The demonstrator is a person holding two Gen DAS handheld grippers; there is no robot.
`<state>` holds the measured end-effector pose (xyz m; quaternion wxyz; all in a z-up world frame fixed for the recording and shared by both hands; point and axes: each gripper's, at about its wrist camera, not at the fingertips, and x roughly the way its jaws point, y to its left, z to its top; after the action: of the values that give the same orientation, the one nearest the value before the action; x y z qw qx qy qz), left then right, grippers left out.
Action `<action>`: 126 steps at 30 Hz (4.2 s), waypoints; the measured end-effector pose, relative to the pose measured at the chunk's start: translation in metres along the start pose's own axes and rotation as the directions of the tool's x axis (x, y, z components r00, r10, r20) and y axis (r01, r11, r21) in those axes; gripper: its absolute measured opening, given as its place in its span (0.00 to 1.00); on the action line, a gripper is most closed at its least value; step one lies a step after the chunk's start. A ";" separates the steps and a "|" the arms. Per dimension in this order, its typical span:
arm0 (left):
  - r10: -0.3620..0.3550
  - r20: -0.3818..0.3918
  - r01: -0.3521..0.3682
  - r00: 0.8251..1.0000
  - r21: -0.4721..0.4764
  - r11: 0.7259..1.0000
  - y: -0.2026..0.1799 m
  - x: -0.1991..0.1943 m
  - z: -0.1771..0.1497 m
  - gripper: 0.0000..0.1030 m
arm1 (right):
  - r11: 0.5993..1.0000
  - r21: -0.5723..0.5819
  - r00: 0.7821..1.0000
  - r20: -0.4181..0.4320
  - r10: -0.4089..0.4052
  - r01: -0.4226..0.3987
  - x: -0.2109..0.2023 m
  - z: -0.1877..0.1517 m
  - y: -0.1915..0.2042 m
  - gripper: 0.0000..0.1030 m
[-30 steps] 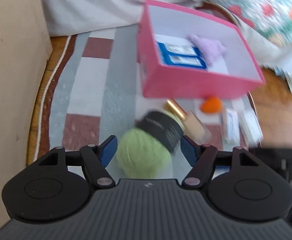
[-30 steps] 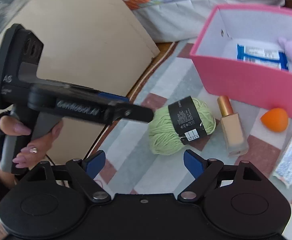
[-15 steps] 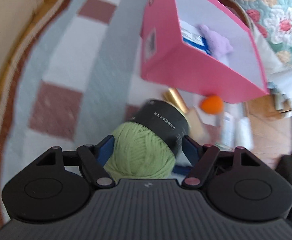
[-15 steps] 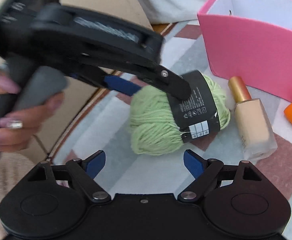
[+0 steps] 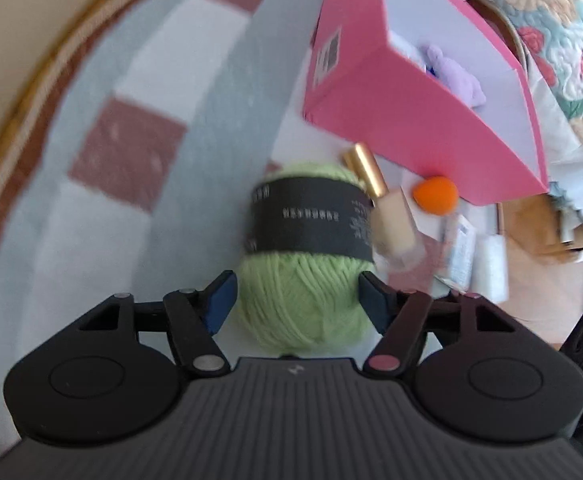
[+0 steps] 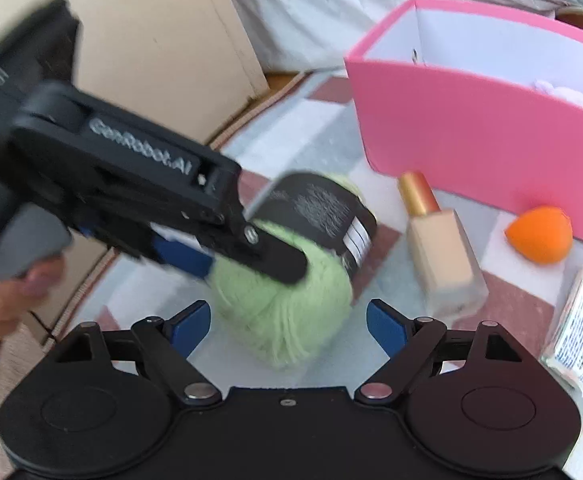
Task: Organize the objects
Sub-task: 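Grasp the green yarn ball with the left gripper and lift it, then carry the yarn ball toward the pink box with the left gripper, then lower the green yarn ball into the pink box and open the left gripper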
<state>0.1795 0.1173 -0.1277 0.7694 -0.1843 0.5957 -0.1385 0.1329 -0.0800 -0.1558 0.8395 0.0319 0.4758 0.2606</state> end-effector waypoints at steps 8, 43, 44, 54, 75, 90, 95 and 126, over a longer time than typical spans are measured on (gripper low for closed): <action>0.016 0.046 -0.020 0.999 0.071 0.997 -0.008 0.002 -0.003 0.54 | 0.997 -0.077 1.000 0.022 -0.002 0.004 0.007 -0.009 0.013 0.85; -0.073 0.162 0.027 0.984 0.273 0.962 -0.124 -0.149 -0.055 0.39 | 0.987 -0.152 0.999 -0.007 0.050 -0.051 -0.162 0.031 0.036 0.58; -0.078 0.172 0.025 0.982 0.286 0.958 -0.131 -0.156 -0.054 0.39 | 0.986 -0.160 0.999 0.005 0.043 -0.041 -0.171 0.036 0.037 0.58; -0.143 0.214 0.045 0.966 0.405 0.913 -0.192 -0.192 -0.020 0.40 | 0.984 -0.168 0.998 0.056 -0.041 0.050 -0.225 0.082 0.027 0.58; -0.239 0.118 0.176 0.964 0.392 0.903 -0.256 -0.071 0.103 0.40 | 0.951 -0.149 0.963 0.041 -0.268 0.271 -0.189 0.144 -0.082 0.58; -0.277 -0.006 0.274 0.961 0.188 0.943 -0.205 0.096 0.147 0.41 | 0.948 -0.034 0.941 -0.116 -0.319 0.318 -0.061 0.131 -0.165 0.58; -0.281 -0.023 0.282 0.959 0.121 0.952 -0.195 0.125 0.155 0.41 | 0.915 -0.078 0.894 -0.195 -0.403 0.395 -0.032 0.137 -0.171 0.58; -0.263 -0.101 0.270 0.960 0.061 0.961 -0.196 0.122 0.140 0.37 | 0.936 0.049 0.935 -0.082 -0.344 0.348 -0.075 0.111 -0.186 0.37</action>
<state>0.3471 -0.0940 -0.1141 0.7218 -0.2273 0.5948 -0.2712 0.2679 -0.2536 -0.0930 0.8531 -0.0355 0.5118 0.0948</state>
